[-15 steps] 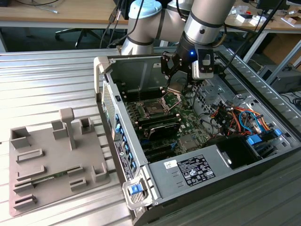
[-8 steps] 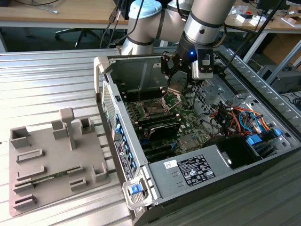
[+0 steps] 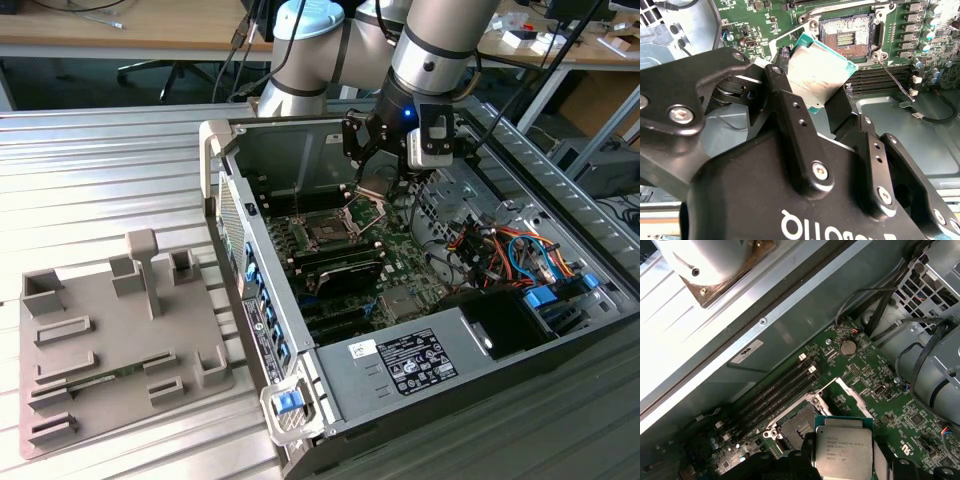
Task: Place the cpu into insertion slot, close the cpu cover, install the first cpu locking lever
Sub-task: 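Place the cpu into insertion slot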
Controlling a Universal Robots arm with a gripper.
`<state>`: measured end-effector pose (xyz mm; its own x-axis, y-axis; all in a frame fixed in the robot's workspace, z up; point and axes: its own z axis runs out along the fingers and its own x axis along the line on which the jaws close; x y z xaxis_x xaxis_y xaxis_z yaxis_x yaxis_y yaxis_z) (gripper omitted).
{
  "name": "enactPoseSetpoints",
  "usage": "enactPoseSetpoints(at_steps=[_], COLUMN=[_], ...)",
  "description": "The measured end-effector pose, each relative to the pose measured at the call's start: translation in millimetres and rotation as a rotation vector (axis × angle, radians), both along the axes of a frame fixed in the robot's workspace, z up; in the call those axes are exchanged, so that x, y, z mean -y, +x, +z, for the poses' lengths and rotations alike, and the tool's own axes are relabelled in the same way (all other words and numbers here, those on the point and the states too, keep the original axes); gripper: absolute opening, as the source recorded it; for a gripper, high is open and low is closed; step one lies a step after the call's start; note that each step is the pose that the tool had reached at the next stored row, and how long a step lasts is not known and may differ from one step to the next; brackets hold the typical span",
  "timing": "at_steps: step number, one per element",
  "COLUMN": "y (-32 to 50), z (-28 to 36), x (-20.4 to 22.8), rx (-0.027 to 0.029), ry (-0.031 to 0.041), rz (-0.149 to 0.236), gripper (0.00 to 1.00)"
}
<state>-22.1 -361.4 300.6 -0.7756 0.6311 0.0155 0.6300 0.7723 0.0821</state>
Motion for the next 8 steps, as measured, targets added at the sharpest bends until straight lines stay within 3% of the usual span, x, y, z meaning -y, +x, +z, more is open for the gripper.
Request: enactPoseSetpoints(at_steps=[8], y=[0.0], z=[-0.2], x=[0.0], rx=[0.0000], ry=[-0.0005], rz=[-0.009], gripper=[0.55])
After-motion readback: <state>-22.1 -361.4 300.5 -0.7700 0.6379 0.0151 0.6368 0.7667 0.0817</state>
